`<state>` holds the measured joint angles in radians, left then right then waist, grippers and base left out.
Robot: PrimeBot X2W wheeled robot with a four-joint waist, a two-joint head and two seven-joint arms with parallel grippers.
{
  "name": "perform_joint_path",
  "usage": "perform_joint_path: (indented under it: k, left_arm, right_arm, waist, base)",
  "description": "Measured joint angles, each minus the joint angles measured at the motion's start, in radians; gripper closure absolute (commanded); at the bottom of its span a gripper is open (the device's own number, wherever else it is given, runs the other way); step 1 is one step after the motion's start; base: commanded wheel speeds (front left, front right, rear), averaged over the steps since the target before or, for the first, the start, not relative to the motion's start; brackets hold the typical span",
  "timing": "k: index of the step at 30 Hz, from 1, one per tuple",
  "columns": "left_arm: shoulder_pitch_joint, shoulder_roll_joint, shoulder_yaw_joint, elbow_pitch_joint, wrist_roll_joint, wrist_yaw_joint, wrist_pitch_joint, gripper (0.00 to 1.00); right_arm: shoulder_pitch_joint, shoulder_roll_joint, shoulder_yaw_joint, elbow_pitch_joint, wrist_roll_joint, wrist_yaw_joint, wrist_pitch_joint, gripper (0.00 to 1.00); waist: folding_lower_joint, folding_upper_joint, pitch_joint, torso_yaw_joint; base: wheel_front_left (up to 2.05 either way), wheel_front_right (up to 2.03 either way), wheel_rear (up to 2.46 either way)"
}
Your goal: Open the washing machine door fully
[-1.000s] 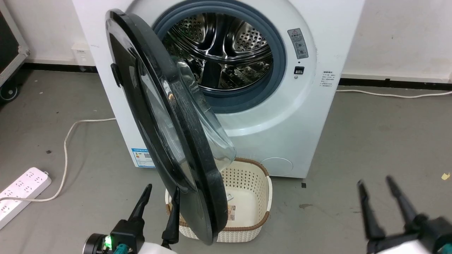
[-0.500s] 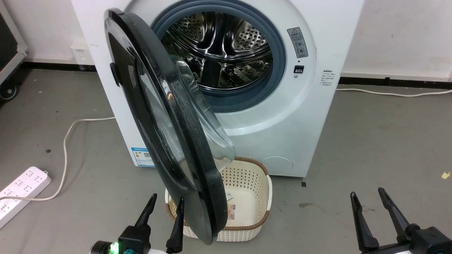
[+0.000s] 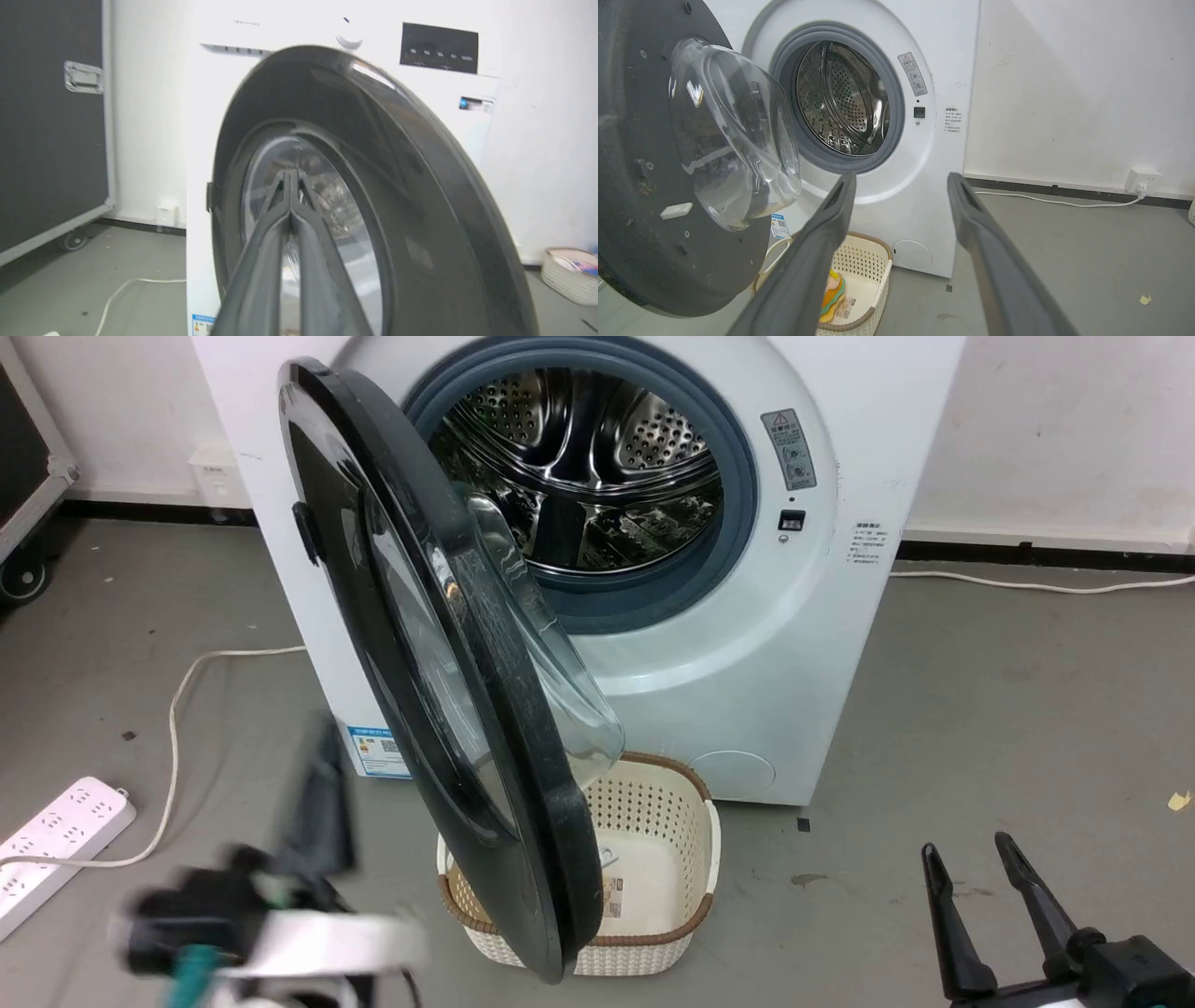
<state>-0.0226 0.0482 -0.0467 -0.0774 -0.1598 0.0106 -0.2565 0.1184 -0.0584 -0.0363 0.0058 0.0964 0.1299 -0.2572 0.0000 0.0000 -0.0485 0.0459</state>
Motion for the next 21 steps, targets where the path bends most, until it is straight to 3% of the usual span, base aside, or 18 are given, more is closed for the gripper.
perform_joint_path:
  k: [1, 8, 12, 13, 21]
  left_arm:
    - [-0.028, 0.001, 0.036, -0.130, 0.000, 0.016, -0.001, 1.00]
    - [-0.091, 0.001, 0.043, -0.314, 0.021, 0.012, -0.001, 1.00]
    - [-0.113, 0.001, -0.034, -0.311, 0.036, -0.015, -0.001, 1.00]
    - [-0.113, 0.000, -0.123, -0.282, 0.041, -0.023, 0.001, 1.00]
    - [-0.094, -0.001, -0.355, -0.130, 0.002, -0.035, 0.088, 1.00]
  right_arm:
    - [-0.001, 0.001, 0.001, 0.001, 0.002, 0.000, 0.000, 0.00]
    - [-0.002, 0.001, -0.002, 0.001, 0.002, 0.000, 0.000, 0.00]
    - [-0.002, 0.002, 0.002, 0.003, 0.002, 0.000, 0.000, 0.00]
    - [-0.003, 0.002, 0.010, 0.011, 0.007, 0.000, 0.000, 0.00]
    - [-0.004, 0.003, 0.031, 0.020, 0.009, 0.000, 0.000, 0.00]
  waist:
    - [0.0000, 0.0000, 0.001, -0.007]
    - [0.0000, 0.0000, 0.004, -0.013]
    - [0.0000, 0.0000, 0.005, -0.015]
    - [0.0000, 0.0000, 0.005, -0.019]
    - [0.0000, 0.0000, 0.010, -0.027]
  base:
    - [0.00, 0.00, 0.00]
    - [0.00, 0.00, 0.00]
    - [0.00, 0.00, 0.00]
    - [0.00, 0.00, 0.00]
    - [0.00, 0.00, 0.00]
